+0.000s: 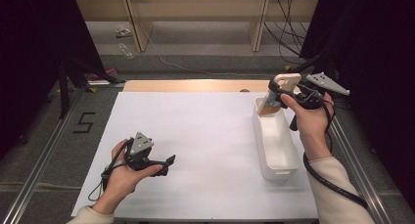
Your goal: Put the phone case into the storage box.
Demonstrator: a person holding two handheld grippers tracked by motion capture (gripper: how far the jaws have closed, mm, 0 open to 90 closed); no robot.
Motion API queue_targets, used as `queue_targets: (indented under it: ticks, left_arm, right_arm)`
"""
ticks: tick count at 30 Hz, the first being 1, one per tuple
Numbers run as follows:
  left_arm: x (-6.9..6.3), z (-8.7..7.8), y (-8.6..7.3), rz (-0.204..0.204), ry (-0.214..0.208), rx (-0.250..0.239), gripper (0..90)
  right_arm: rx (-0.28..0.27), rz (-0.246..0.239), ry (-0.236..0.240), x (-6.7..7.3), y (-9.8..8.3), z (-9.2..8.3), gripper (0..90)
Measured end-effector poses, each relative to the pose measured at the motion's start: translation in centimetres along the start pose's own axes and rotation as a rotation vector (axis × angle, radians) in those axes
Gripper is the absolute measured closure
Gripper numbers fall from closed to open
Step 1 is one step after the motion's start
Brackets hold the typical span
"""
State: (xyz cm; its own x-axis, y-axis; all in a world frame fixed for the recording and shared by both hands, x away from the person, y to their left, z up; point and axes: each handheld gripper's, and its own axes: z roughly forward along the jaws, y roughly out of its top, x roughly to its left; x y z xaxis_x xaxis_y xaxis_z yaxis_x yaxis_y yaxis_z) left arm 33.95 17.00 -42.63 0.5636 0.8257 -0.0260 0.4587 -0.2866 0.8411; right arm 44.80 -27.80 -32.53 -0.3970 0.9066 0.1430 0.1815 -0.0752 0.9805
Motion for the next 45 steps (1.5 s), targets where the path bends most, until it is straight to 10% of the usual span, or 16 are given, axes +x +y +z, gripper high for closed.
queue_targets:
  ticks: [45]
  left_arm:
    - [0.0,-0.1,0.1,0.002,0.005,-0.005,1.5]
  right_arm:
    - [0.019,-0.045,-0.061,-0.8,0.2,1.2,12.8]
